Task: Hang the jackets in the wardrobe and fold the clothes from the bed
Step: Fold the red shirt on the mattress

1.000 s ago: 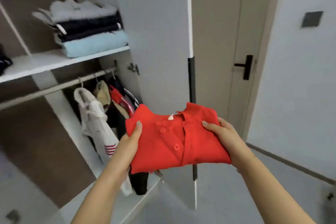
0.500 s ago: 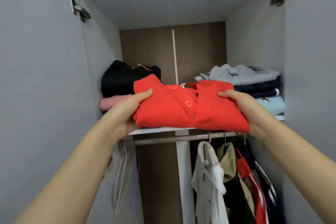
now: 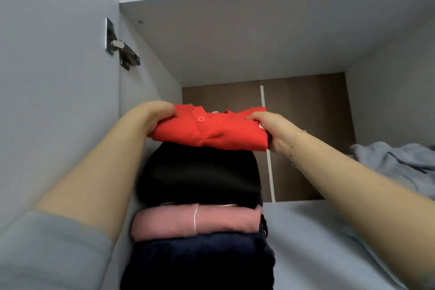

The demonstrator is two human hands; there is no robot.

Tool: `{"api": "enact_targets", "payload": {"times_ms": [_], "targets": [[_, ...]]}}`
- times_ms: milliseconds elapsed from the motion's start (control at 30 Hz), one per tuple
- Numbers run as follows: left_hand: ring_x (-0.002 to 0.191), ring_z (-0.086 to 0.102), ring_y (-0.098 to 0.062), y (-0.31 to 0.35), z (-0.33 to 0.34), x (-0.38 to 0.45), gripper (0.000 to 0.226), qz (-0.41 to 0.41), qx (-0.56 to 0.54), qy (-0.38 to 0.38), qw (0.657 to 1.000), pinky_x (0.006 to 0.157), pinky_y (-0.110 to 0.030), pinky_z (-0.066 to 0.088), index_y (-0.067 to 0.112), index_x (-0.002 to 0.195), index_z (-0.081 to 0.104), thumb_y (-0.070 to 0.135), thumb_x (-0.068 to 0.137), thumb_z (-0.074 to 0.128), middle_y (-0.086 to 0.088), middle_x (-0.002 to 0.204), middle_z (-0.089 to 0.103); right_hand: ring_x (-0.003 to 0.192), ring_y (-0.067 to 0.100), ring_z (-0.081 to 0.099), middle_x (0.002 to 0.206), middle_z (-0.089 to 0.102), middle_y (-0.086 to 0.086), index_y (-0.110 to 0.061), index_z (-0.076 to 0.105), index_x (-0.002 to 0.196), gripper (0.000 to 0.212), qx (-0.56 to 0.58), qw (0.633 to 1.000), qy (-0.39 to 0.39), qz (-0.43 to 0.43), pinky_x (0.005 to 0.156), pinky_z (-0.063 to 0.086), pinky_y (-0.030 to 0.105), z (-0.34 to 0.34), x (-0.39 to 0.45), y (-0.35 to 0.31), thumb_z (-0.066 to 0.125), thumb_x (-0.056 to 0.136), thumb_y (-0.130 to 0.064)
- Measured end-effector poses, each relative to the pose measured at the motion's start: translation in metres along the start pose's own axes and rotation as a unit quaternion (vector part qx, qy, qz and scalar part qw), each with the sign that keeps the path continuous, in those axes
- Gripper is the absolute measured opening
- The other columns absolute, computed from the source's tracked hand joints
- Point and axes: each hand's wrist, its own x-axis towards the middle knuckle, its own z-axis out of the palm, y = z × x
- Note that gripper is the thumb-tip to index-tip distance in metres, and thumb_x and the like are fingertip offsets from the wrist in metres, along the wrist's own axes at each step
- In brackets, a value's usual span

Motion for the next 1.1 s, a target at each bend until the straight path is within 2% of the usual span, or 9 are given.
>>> {"api": "enact_targets", "payload": {"times_ms": [100, 233, 300, 400, 567, 733, 833, 967, 1100], "targets": [[0.13, 0.047, -0.032, -0.007, 0.001, 0.021, 0.038, 0.04, 0.208, 0.068, 0.975, 0.102, -0.033, 0.036, -0.002, 0.135, 0.05, 0.013, 0.102, 0.038, -0.021, 0.143, 0.048, 0.076, 0.019, 0.062, 0.104, 0.065, 0.014, 0.0, 0.054, 0.127, 0.036, -0.022, 0.999, -0.024, 0.001, 0.062, 0.052, 0.028, 0.022, 0.026, 0.018, 0.058, 0.092, -0.009], [0.142, 0.034, -0.027, -0.047, 0.026, 0.024, 0.046, 0.02, 0.349, 0.008, 0.937, 0.107, -0.028, 0.029, 0.001, 0.145, 0.038, 0.024, 0.106, 0.03, -0.015, 0.155, 0.033, 0.082, 0.021, 0.061, 0.105, 0.065, 0.016, 0.0, 0.056, 0.123, 0.03, -0.086, 0.995, -0.028, 0.04, 0.066, 0.052, 0.03, 0.025, 0.039, 0.067, 0.054, 0.095, -0.011], [0.145, 0.028, -0.025, -0.059, 0.036, 0.021, 0.05, -0.001, 0.356, -0.024, 0.934, 0.11, -0.027, 0.025, 0.004, 0.147, 0.036, 0.032, 0.107, 0.027, -0.013, 0.158, 0.028, 0.074, 0.015, 0.058, 0.092, 0.063, 0.008, -0.01, 0.059, 0.118, 0.023, -0.065, 0.994, -0.034, 0.078, 0.048, 0.051, 0.021, 0.016, 0.039, 0.081, 0.056, 0.096, -0.016], [0.144, 0.03, -0.026, -0.064, 0.041, 0.023, 0.051, -0.024, 0.302, -0.021, 0.953, 0.112, -0.03, 0.023, 0.004, 0.146, 0.039, 0.034, 0.106, 0.031, -0.013, 0.157, 0.031, 0.067, 0.009, 0.057, 0.077, 0.06, 0.001, -0.015, 0.062, 0.111, 0.019, -0.041, 0.992, -0.056, 0.109, 0.038, 0.048, 0.018, 0.006, 0.036, 0.079, 0.064, 0.092, -0.017], [0.135, 0.043, -0.033, -0.046, 0.032, 0.012, 0.054, -0.003, 0.291, 0.112, 0.95, 0.107, -0.033, 0.034, 0.0, 0.138, 0.048, 0.036, 0.098, 0.052, -0.021, 0.146, 0.046, 0.075, 0.013, 0.06, 0.09, 0.062, 0.003, -0.009, 0.061, 0.126, 0.034, -0.017, 0.989, -0.1, 0.111, 0.054, 0.057, 0.025, -0.005, 0.021, 0.058, 0.064, 0.093, -0.018], [0.107, 0.059, -0.022, -0.043, 0.031, -0.029, 0.029, 0.075, 0.081, 0.168, 0.979, 0.09, -0.025, 0.042, 0.013, 0.12, 0.065, 0.013, 0.092, 0.058, -0.013, 0.122, 0.065, 0.11, 0.015, 0.055, 0.128, 0.057, 0.004, -0.013, 0.047, 0.138, 0.048, -0.101, 0.993, -0.049, -0.035, 0.09, 0.05, 0.029, -0.037, -0.014, 0.058, 0.061, 0.093, -0.018], [0.104, 0.062, -0.023, -0.049, 0.05, -0.069, 0.028, 0.131, -0.001, 0.172, 0.976, 0.086, -0.023, 0.042, 0.01, 0.111, 0.067, 0.001, 0.09, 0.051, -0.013, 0.114, 0.068, 0.106, 0.011, 0.061, 0.117, 0.065, 0.001, -0.018, 0.06, 0.122, 0.029, -0.098, 0.99, -0.075, -0.066, 0.087, 0.053, 0.026, -0.058, -0.048, 0.061, 0.06, 0.093, -0.014], [0.095, 0.06, -0.003, -0.05, 0.083, -0.121, 0.025, 0.196, -0.059, 0.134, 0.97, 0.09, -0.015, 0.044, 0.018, 0.101, 0.067, 0.0, 0.09, 0.053, 0.002, 0.105, 0.068, 0.096, 0.011, 0.069, 0.105, 0.074, 0.002, -0.02, 0.07, 0.107, 0.018, -0.104, 0.989, -0.097, -0.038, 0.083, 0.057, 0.027, -0.087, -0.101, 0.058, 0.061, 0.092, -0.014], [0.092, 0.063, 0.002, -0.05, 0.116, -0.178, 0.02, 0.188, -0.146, -0.072, 0.969, 0.075, -0.016, 0.05, 0.026, 0.098, 0.068, 0.016, 0.099, 0.051, 0.009, 0.104, 0.071, 0.091, 0.016, 0.072, 0.101, 0.076, 0.005, -0.017, 0.071, 0.104, 0.018, -0.139, 0.987, -0.073, -0.039, 0.083, 0.057, 0.028, -0.118, -0.167, 0.056, 0.06, 0.09, -0.011]]}}
